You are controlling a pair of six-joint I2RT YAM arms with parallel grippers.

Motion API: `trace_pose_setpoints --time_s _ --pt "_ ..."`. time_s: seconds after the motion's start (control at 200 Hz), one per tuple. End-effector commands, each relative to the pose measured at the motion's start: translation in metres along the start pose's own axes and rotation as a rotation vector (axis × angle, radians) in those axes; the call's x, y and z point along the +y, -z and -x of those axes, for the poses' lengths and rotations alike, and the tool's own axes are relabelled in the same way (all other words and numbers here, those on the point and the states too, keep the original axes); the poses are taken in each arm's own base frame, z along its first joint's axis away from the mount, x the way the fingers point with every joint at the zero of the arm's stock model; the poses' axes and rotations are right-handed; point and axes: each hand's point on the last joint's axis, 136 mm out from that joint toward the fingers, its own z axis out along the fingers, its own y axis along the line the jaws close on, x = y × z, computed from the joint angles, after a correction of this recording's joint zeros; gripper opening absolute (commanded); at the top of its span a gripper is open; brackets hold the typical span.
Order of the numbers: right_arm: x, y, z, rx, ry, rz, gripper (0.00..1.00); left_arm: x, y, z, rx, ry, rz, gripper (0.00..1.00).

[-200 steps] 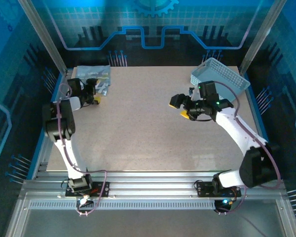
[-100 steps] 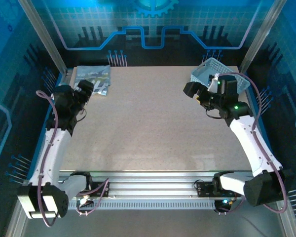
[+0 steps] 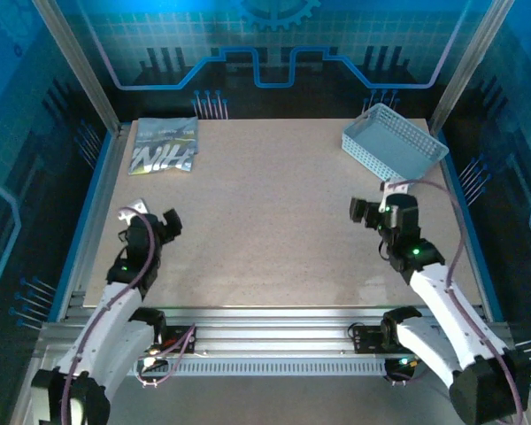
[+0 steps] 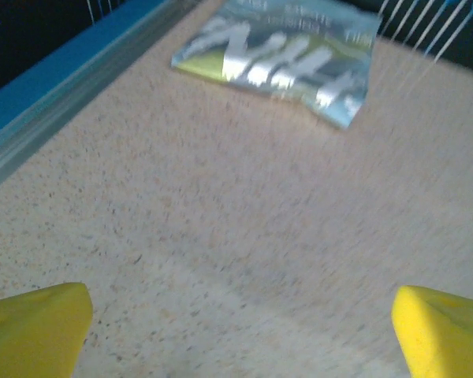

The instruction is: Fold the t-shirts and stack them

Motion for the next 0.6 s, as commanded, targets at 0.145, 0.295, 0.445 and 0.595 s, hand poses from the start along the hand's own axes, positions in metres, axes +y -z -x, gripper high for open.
trace_pose_setpoints --time_s 0.145,0.295,0.445,0.595 --pt "-0.014 -0.051 -0.025 -0.090 0.134 -0.087 1.00 -0.031 -0.044 0.010 -0.151 -0.095 -0.097 0.99" --pt "-0.010 -0.075 -0.008 -0.156 0.075 -0.021 1.00 -0.046 -0.078 0.027 -0.165 -0.089 -0.128 0.99" --pt "-0.007 -0.096 -0.004 -0.157 0.120 0.014 1.00 -0.039 -0.094 0.028 -0.211 -0.080 -0.138 0.99" --pt "-0.011 -0.103 -0.018 -0.210 0.098 0.036 1.00 -0.044 -0.080 0.013 -0.332 -0.096 -0.233 0.99"
